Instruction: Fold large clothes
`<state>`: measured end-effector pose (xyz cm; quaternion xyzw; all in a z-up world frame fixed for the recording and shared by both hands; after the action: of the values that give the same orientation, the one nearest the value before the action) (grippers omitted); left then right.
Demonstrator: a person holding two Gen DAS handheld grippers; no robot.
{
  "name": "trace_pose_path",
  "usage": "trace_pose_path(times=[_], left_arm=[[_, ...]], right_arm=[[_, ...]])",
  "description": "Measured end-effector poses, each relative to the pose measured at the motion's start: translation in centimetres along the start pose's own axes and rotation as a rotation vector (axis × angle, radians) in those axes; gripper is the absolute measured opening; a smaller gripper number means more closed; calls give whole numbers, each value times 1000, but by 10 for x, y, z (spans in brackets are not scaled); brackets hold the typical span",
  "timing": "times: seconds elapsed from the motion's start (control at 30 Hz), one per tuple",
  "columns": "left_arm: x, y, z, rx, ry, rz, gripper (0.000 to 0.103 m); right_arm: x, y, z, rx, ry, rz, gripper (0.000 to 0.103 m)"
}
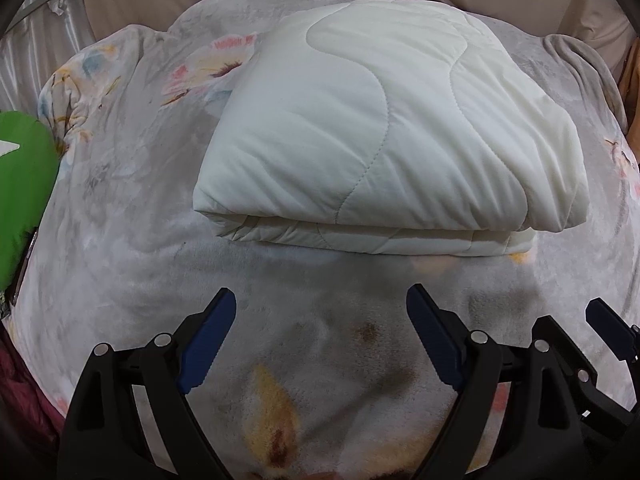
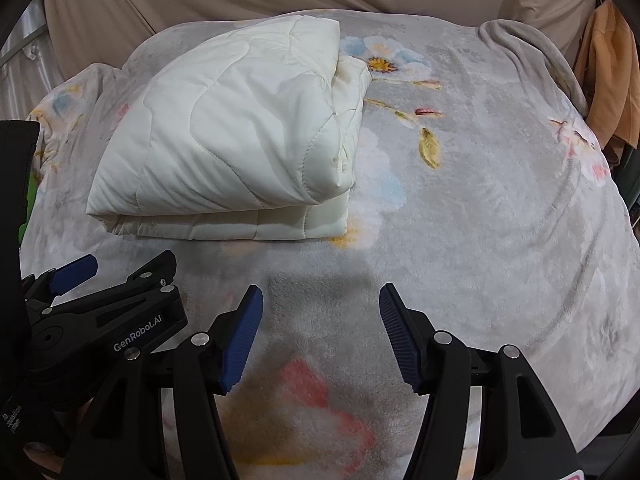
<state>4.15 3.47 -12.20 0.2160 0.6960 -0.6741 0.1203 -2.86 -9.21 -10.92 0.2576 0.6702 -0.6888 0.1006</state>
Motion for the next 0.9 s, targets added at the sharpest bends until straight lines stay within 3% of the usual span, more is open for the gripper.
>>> trace_pose_path(times=[0.27,0.63,0.7,0.9], left_arm=[[1,3,1,10,-1,-6,85],[0,6,3,9,-7,-11,92],[-1,7,2,-7,-8,-12,98],[-3,9,1,-11,-11,-20,98]], right_arm=[[0,3,2,2,9,-3,60],[-1,5,5,5,20,-1,60],[-2,5,6,7,21,0,60],[-3,6,5,8,17,0,60]])
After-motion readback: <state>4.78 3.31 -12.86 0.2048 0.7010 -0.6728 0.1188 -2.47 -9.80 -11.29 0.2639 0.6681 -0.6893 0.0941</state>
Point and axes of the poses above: each gripper's, at about its wrist camera, not at the fingertips, and y roughly the way its jaws point, z to its right, x to its underside, the point moved 6 cm from there along y, roughly the way its jaws point, and after that the axes turned 5 degrees about -z, right-handed, at the moved point
